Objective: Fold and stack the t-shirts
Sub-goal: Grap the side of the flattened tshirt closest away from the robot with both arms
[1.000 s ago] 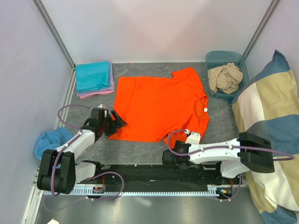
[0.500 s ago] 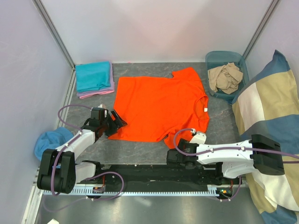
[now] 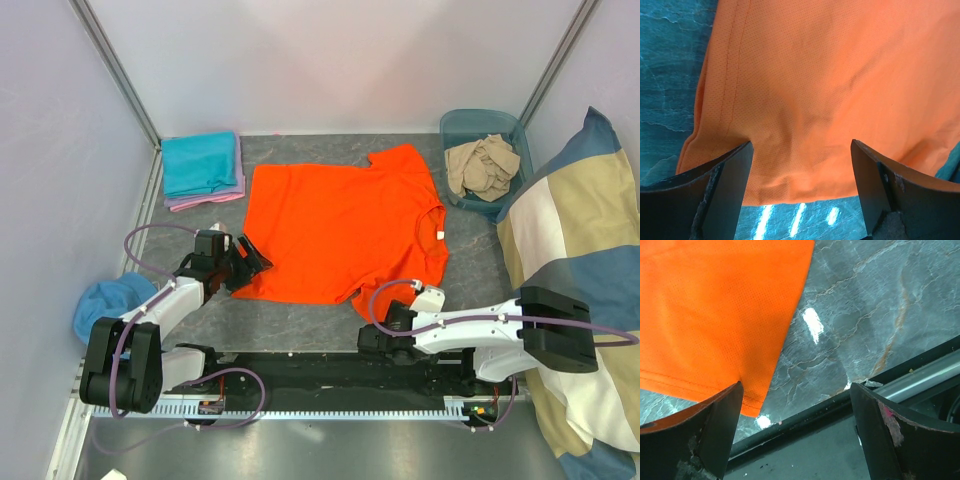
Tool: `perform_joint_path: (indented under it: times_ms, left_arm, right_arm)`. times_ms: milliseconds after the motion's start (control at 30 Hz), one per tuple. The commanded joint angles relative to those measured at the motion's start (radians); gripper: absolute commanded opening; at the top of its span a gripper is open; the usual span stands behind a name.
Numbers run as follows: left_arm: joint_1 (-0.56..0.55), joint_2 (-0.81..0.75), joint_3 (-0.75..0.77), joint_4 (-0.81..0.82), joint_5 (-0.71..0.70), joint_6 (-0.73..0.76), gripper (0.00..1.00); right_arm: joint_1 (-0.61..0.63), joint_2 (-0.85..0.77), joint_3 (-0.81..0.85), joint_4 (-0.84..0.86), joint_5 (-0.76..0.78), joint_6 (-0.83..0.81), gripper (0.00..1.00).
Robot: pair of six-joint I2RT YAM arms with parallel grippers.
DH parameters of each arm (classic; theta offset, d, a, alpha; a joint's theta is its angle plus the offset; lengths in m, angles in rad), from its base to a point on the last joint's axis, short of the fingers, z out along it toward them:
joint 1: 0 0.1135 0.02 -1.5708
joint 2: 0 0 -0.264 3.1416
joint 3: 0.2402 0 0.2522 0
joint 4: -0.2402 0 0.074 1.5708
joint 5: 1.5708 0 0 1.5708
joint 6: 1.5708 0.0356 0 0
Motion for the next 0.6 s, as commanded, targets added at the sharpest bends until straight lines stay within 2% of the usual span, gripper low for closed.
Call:
perform_joint_path:
  times_ms: [0,100,200,567]
  left_arm:
    - [0.001,0.014,0.003,-0.002,0.012,0.005,0.87]
    - [0.001,0.014,0.001,0.0,0.012,0.005,0.87]
    - [0.002,0.016,0.001,-0.002,0.013,0.005,0.87]
    - [0.002,0.011,0.003,-0.013,0.006,0.011,0.87]
  right_arm:
    - [0.004,0.009,-0.029,0.029,0.013,0.01,0.96]
    - [0.004,0.0,-0.058,0.078,-0.007,0.003,0.95]
    - [0.006,0.011,-0.047,0.101,-0.003,-0.016,0.89]
    - [0.003,0.117,0.003,0.235,-0.013,-0.114,0.56]
